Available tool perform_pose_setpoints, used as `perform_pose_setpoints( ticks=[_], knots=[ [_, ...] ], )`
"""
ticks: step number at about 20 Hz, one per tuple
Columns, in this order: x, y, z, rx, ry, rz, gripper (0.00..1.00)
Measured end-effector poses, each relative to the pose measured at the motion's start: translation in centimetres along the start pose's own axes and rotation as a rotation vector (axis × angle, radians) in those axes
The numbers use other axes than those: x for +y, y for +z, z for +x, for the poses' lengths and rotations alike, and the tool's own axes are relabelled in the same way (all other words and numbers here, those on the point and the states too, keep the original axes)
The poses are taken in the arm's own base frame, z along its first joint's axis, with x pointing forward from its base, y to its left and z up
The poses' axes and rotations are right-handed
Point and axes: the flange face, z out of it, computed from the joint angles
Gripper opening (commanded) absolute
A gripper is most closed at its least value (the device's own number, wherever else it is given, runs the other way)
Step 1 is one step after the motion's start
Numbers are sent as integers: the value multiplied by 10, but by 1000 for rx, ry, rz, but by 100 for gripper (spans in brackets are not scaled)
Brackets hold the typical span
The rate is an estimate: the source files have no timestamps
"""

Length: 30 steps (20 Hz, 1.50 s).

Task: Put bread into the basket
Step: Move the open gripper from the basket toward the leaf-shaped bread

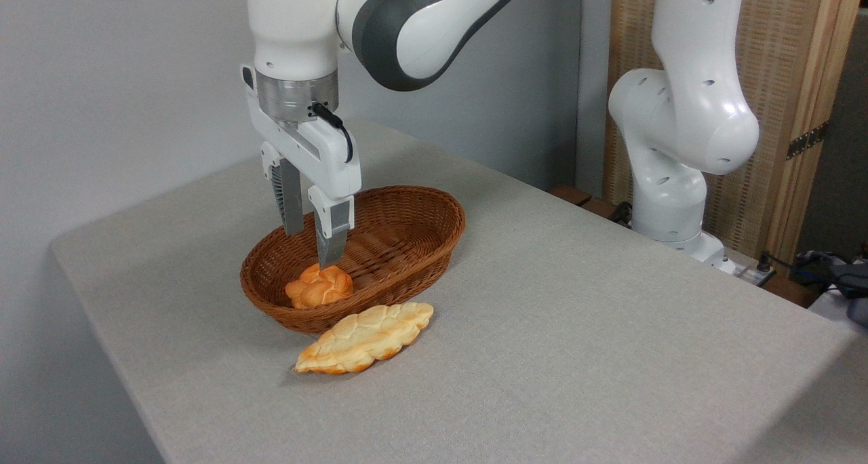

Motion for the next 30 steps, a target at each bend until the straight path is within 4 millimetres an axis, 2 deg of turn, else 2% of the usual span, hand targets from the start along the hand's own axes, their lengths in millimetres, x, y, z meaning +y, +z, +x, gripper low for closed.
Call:
perform_pose_setpoints(
  ticks=[11, 16, 22, 28, 30],
  knots=[
    [-2, -3, -1, 4, -5, 3, 100],
    [-27, -16, -17, 22, -58, 19, 100],
    [-52, -21, -33, 32, -110, 31, 100],
    [-65, -4, -37, 15, -162, 27, 100],
    [-76, 1, -43, 10, -195, 29, 100]
  ],
)
